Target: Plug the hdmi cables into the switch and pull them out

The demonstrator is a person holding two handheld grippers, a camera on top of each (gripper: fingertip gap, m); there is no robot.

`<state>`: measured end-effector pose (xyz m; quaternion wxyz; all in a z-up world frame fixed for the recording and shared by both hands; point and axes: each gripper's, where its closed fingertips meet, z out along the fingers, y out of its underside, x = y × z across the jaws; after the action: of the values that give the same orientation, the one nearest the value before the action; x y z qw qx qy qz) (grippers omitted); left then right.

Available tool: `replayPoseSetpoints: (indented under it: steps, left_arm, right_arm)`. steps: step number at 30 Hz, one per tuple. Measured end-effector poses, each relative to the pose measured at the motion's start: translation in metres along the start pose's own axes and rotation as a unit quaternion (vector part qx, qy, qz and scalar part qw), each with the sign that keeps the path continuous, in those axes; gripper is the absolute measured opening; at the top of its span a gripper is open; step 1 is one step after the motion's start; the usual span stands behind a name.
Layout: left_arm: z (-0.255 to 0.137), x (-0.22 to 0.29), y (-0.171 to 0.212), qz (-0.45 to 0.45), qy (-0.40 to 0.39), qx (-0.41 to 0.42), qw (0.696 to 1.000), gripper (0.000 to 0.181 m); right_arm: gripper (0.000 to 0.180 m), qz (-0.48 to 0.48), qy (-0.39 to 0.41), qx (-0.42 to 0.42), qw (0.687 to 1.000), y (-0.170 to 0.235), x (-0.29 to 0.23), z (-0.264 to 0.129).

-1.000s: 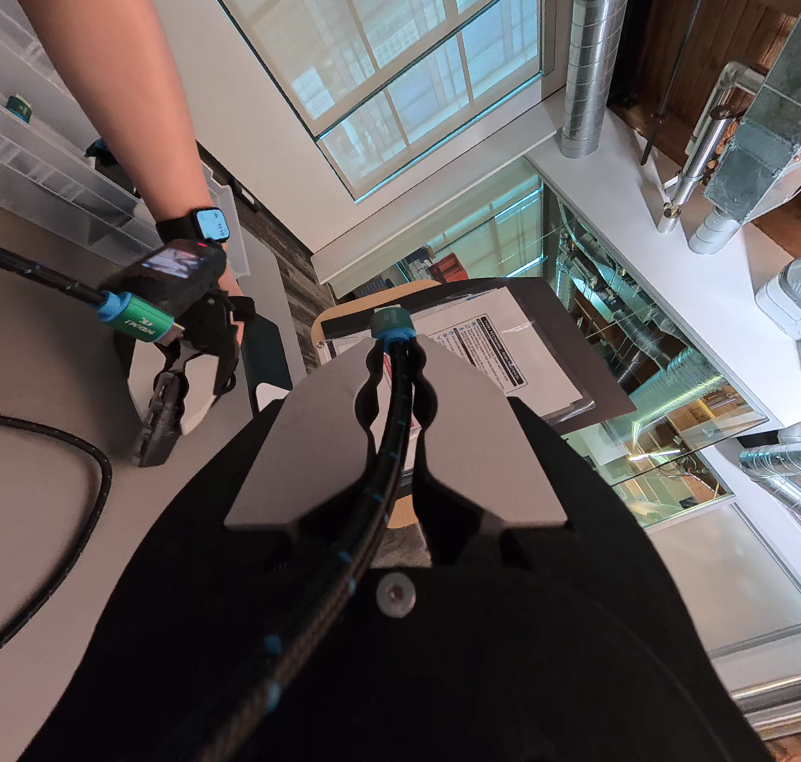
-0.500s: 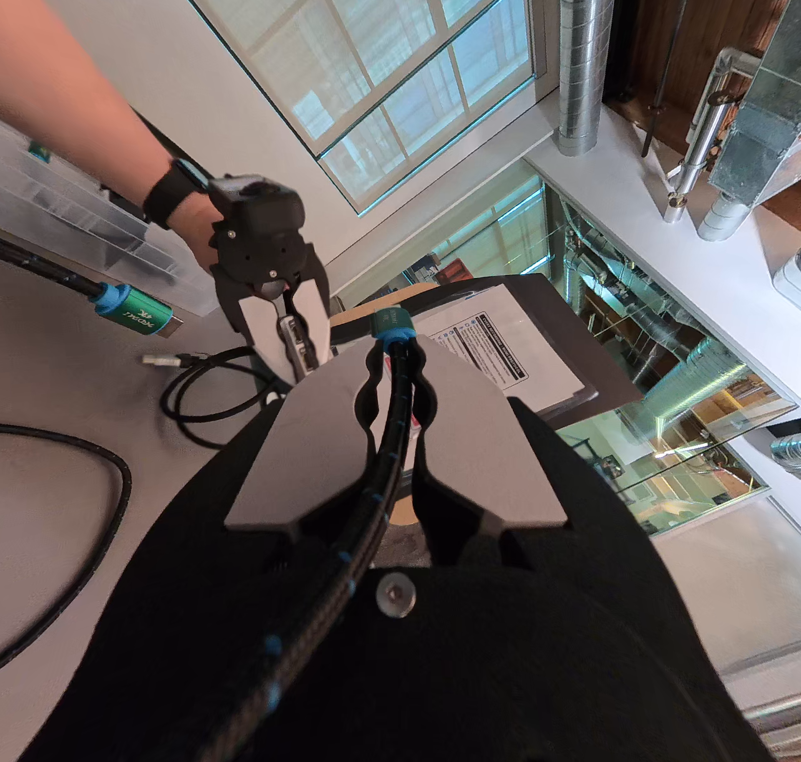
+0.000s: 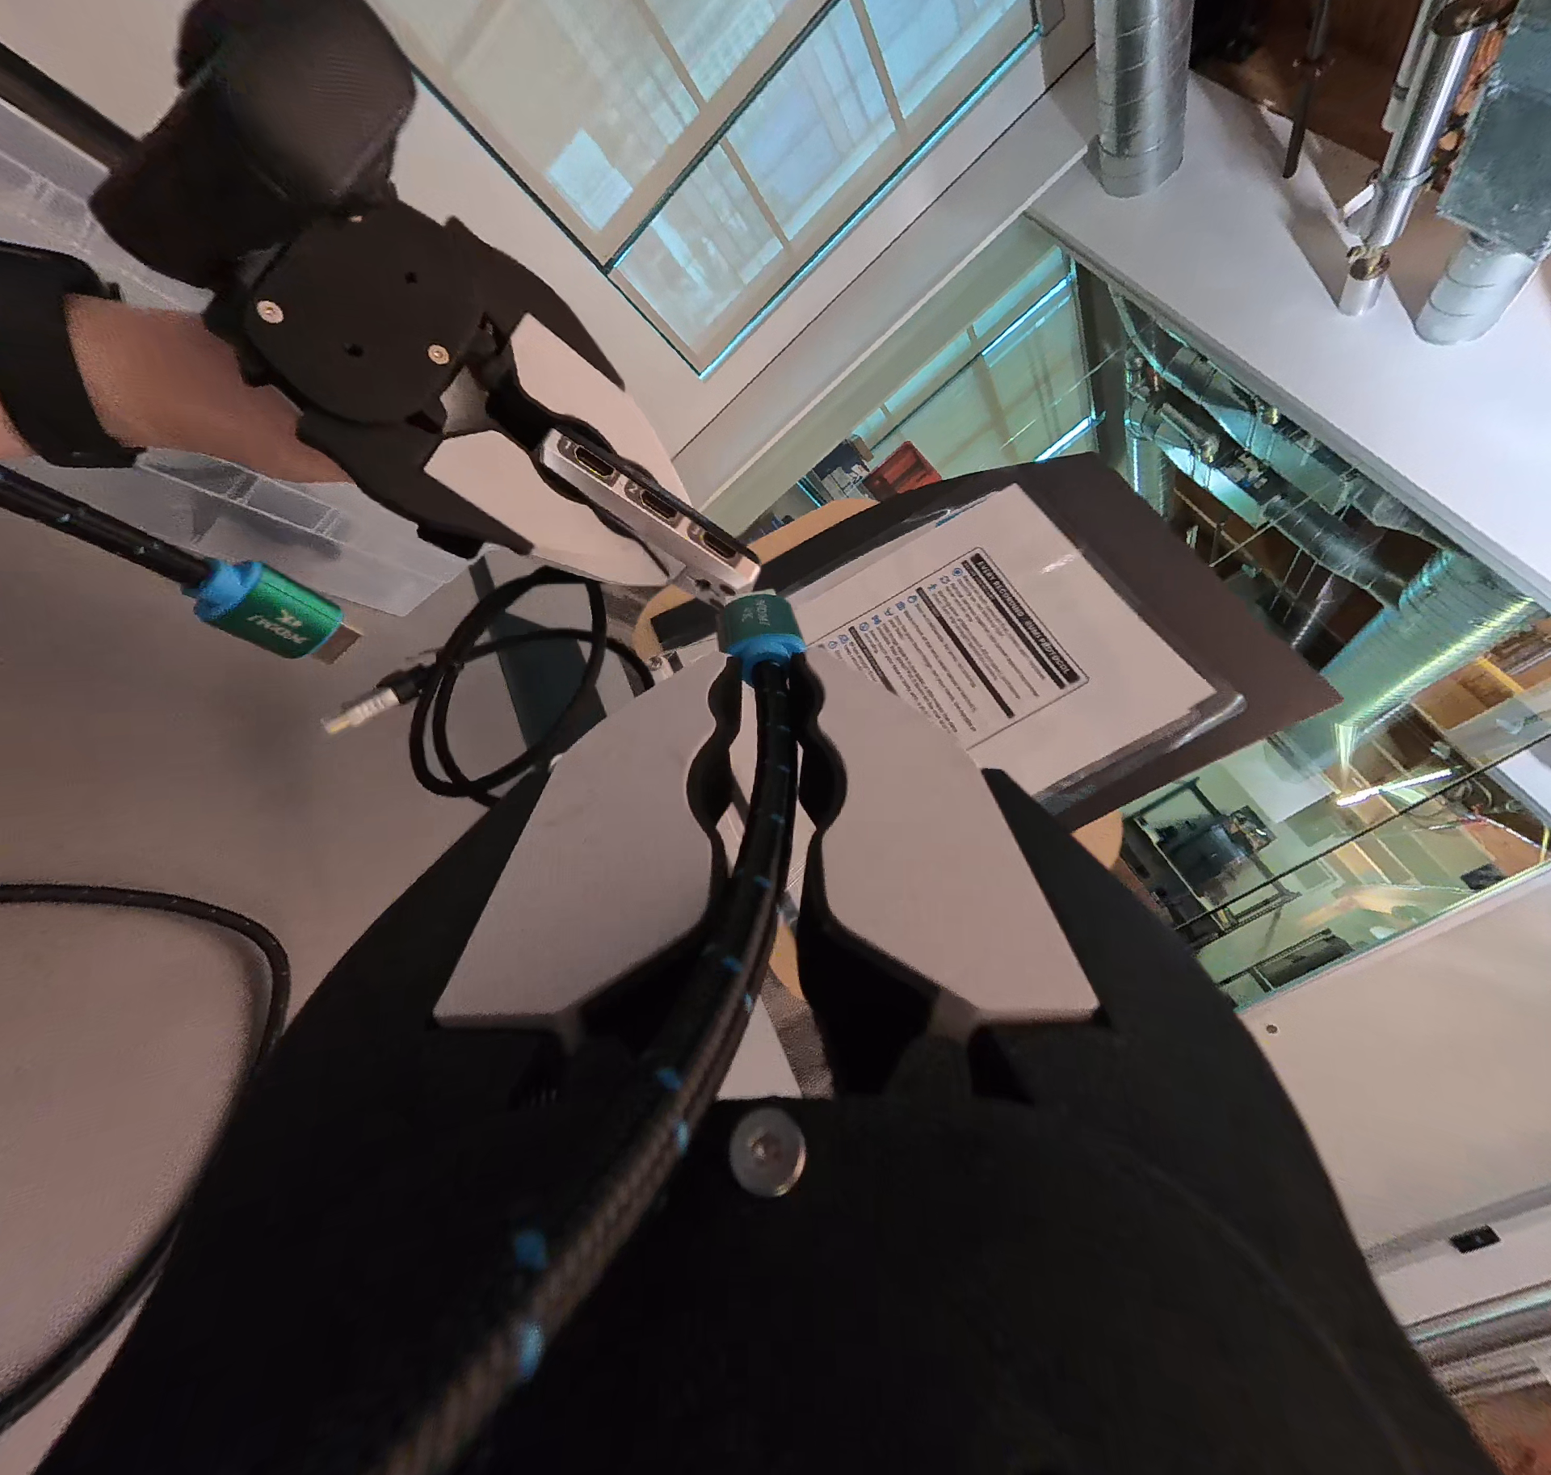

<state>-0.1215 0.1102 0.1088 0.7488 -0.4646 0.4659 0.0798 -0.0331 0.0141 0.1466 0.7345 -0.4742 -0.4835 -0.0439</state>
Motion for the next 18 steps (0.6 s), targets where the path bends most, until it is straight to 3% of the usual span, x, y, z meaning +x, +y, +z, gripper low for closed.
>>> replayPoseSetpoints:
  steps: [1,9,18]
  left_arm:
    - [-0.002,-0.001,0.001,0.012,-0.009,-0.004,1.000,0.022]
    - [-0.005,-0.007,-0.002,0.080,-0.085,0.013,0.993,0.022]
    - [0.000,-0.001,-0.015,0.054,-0.150,0.045,0.986,0.022]
  right_arm:
    - [0.012,-0.001,-0.003,-0.002,1.000,0.001,-0.002,0.003]
    - [0.012,-0.012,0.016,-0.023,1.000,0.019,-0.005,0.020]
    - [0.012,-0.061,0.039,-0.041,0.997,0.010,-0.011,0.032]
